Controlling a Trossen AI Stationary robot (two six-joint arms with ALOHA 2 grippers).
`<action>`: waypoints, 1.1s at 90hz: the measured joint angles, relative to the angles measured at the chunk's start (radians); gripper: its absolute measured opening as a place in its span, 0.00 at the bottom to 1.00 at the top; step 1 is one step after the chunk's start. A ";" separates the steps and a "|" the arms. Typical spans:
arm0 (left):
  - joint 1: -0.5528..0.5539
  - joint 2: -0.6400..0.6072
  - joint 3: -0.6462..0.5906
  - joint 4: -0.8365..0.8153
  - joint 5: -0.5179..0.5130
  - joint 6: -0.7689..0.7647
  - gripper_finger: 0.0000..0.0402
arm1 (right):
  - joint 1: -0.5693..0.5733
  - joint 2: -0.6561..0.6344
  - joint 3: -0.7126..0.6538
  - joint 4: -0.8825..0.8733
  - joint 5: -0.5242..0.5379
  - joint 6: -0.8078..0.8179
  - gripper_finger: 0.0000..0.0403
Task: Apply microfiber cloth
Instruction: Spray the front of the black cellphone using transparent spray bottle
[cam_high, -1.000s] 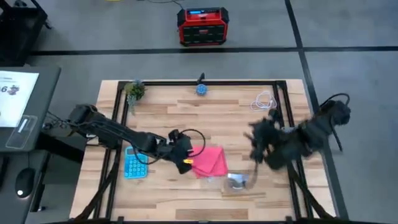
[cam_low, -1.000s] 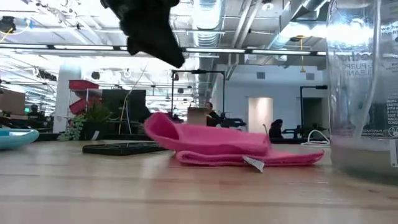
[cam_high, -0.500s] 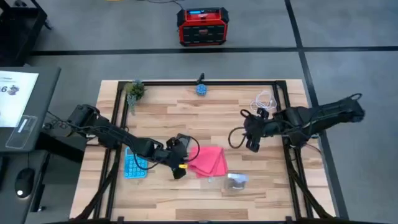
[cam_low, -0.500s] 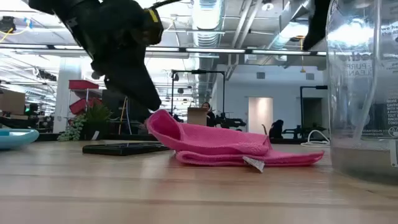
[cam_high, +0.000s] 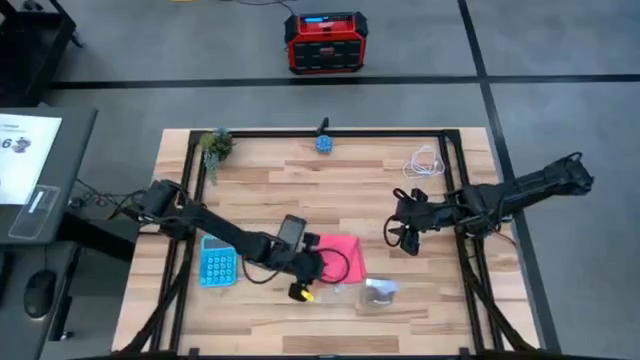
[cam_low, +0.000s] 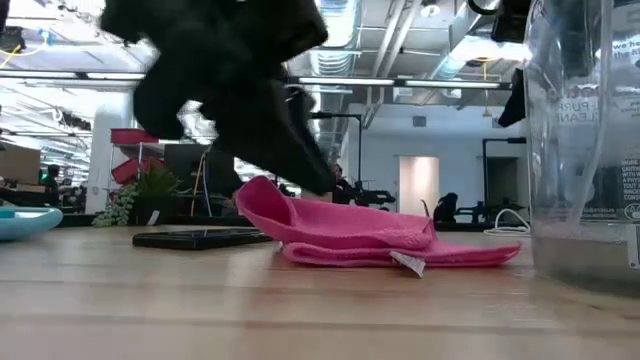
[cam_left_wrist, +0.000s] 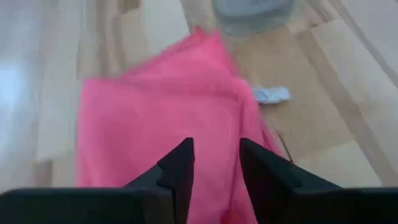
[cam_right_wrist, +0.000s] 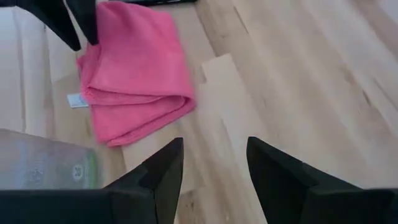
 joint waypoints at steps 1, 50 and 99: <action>0.001 0.004 0.006 -0.004 0.004 0.004 0.32 | 0.001 0.000 0.000 0.002 0.000 0.000 0.41; 0.041 0.080 0.065 0.022 0.109 -0.104 0.33 | 0.039 0.001 0.000 0.047 0.000 0.001 0.41; 0.041 0.177 0.114 0.044 0.129 -0.123 0.21 | 0.090 0.001 0.000 0.048 0.000 0.004 0.41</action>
